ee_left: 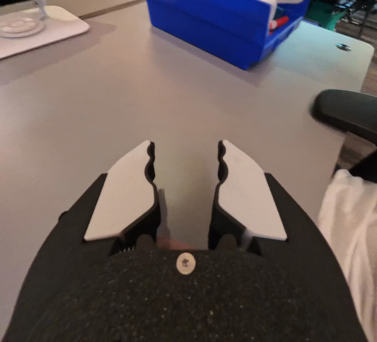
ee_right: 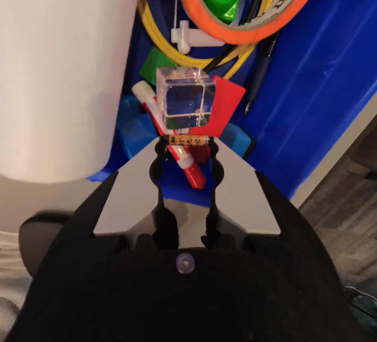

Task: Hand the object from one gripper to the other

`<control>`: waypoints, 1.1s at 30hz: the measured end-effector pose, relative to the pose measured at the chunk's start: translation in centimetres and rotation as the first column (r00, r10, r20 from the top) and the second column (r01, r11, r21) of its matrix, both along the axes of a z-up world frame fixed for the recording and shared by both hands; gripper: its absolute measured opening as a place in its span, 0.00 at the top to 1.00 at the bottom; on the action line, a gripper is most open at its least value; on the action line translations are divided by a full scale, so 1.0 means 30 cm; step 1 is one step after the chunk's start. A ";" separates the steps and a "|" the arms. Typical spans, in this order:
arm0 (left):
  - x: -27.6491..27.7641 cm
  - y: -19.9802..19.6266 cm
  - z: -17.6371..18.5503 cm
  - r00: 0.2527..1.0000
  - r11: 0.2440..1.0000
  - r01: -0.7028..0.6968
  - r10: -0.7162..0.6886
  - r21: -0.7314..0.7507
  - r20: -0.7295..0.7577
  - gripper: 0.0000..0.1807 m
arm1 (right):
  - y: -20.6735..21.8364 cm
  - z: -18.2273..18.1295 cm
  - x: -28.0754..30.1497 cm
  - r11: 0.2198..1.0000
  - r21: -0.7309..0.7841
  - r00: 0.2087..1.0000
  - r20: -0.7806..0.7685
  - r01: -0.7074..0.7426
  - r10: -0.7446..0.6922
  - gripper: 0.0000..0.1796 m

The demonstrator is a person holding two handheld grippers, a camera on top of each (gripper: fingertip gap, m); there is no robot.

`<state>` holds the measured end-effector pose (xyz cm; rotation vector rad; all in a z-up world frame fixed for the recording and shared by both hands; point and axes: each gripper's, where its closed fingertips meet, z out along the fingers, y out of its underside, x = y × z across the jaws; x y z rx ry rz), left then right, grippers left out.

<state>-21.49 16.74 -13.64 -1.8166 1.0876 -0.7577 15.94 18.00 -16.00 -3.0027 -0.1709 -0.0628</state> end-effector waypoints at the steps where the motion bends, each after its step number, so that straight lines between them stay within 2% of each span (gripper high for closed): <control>1: 0.005 -0.031 -0.008 1.000 1.000 0.009 -0.009 -0.009 -0.012 0.67 | 0.007 -0.012 0.002 1.000 -0.004 1.000 -0.010 0.006 -0.006 0.74; 5: -0.003 -0.124 -0.016 1.000 0.995 -0.008 0.007 -0.098 -0.002 0.66 | 0.015 -0.016 -0.006 1.000 0.011 0.998 -0.055 0.021 -0.020 0.74; 8: -0.023 -0.172 0.011 0.996 0.971 0.010 0.012 -0.240 0.089 0.65 | 0.020 -0.001 -0.008 0.999 0.030 0.997 -0.055 -0.043 0.045 0.73; 10: -0.052 -0.170 0.045 0.988 0.951 0.015 0.033 -0.308 0.149 0.66 | 0.042 0.079 -0.015 0.986 0.147 0.995 -0.053 -0.080 0.088 0.72; 12: -0.107 -0.127 0.072 0.984 0.950 -0.023 0.076 -0.311 0.159 0.66 | 0.066 0.232 -0.054 0.945 0.315 0.990 -0.083 -0.085 0.117 0.72; 14: -0.193 -0.049 0.084 0.976 0.950 -0.135 0.176 -0.280 0.127 0.66 | 0.095 0.416 -0.136 0.847 0.516 0.977 -0.081 -0.128 0.197 0.71; 16: -0.287 0.009 0.086 0.962 0.942 -0.228 0.257 -0.248 0.093 0.67 | 0.111 0.571 -0.285 0.702 0.683 0.936 -0.077 -0.201 0.344 0.71; 19: -0.383 0.012 0.103 0.969 0.948 -0.207 0.233 -0.241 0.083 0.66 | 0.103 0.665 -0.582 0.487 0.826 0.784 -0.091 -0.285 0.614 0.71; 21: -0.434 -0.012 0.131 0.982 0.959 -0.140 0.167 -0.245 0.093 0.66 | 0.081 0.627 -0.789 0.400 0.871 0.627 -0.147 -0.283 0.765 0.71; 22: -0.468 -0.009 0.149 0.982 0.961 -0.132 0.160 -0.244 0.100 0.66 | 0.059 0.584 -0.888 0.405 0.879 0.536 -0.222 -0.250 0.814 0.71; 24: -0.560 0.032 0.175 0.977 0.954 -0.180 0.201 -0.242 0.067 0.66 | 0.001 0.459 -1.049 0.491 0.847 0.367 -0.399 -0.203 0.840 0.71; 26: -0.681 0.113 0.193 0.956 0.930 -0.286 0.294 -0.232 -0.004 0.66 | -0.037 0.326 -1.151 0.577 0.788 0.286 -0.514 -0.216 0.809 0.70; 27: -0.746 0.162 0.202 0.937 0.911 -0.348 0.348 -0.220 -0.042 0.67 | -0.049 0.280 -1.186 0.609 0.763 0.262 -0.556 -0.215 0.789 0.70; 29: -0.875 0.270 0.207 0.878 0.859 -0.478 0.460 -0.185 -0.132 0.67 | -0.060 0.220 -1.229 0.662 0.716 0.266 -0.608 -0.222 0.748 0.70; 30: -0.929 0.320 0.202 0.846 0.830 -0.530 0.502 -0.176 -0.181 0.67 | -0.067 0.195 -1.240 0.655 0.710 0.277 -0.595 -0.258 0.754 0.70; 33: -1.018 0.468 0.183 0.763 0.751 -0.637 0.580 -0.175 -0.287 0.68 | -0.050 0.124 -1.249 0.622 0.703 0.381 -0.501 -0.345 0.778 0.70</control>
